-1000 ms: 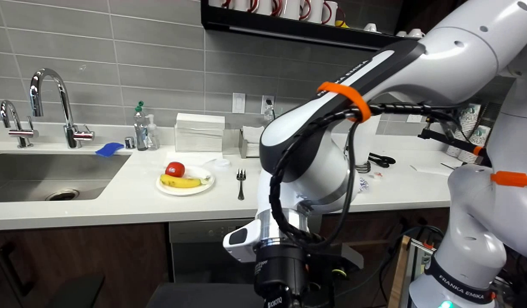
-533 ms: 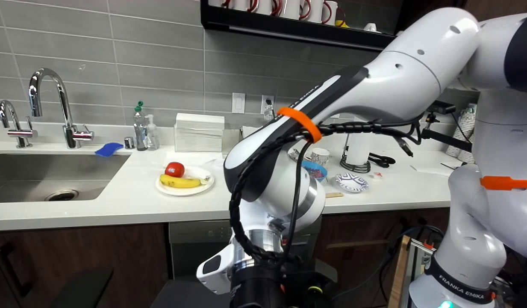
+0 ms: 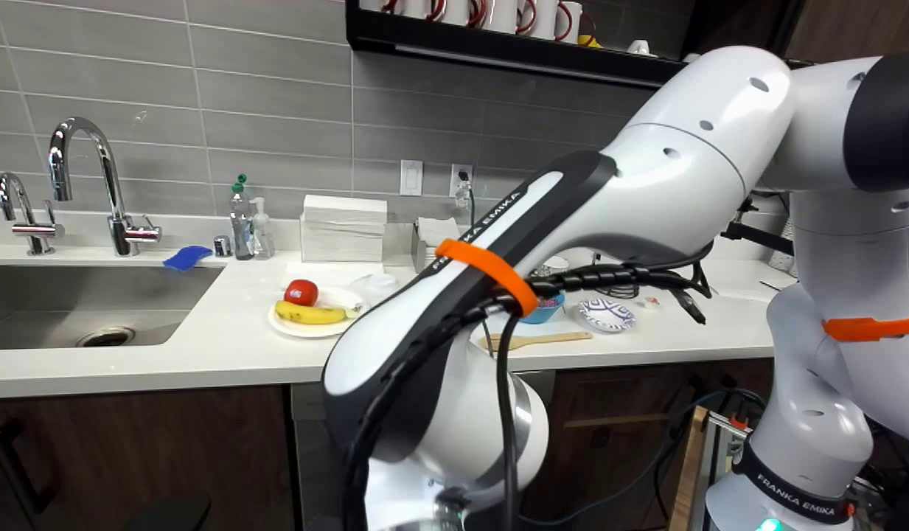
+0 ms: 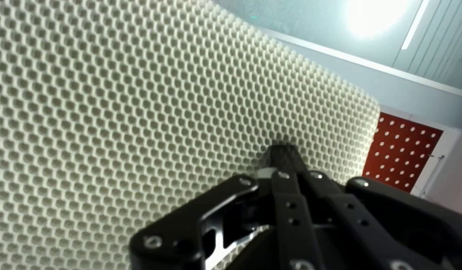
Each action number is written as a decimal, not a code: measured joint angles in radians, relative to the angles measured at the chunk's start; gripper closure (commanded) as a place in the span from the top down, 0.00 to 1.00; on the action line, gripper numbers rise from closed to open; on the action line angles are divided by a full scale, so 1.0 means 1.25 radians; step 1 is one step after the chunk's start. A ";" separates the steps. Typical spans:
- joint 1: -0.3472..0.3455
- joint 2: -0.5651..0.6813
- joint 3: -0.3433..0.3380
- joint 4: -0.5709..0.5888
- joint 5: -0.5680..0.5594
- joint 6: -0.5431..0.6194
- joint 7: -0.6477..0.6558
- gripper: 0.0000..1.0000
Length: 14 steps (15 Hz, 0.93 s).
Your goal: Push the chair backwards.
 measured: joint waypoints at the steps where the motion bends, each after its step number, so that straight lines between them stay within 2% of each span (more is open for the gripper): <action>1: 0.023 0.013 0.009 0.015 -0.003 0.000 0.001 0.00; 5: 0.131 0.058 0.033 0.077 -0.043 -0.031 0.011 0.00; 8: 0.184 0.079 0.016 0.128 -0.142 -0.077 0.059 0.00; 11: 0.176 0.062 -0.042 0.139 -0.201 -0.068 0.081 0.00; 14: 0.113 0.013 -0.102 0.120 -0.235 -0.054 0.081 0.00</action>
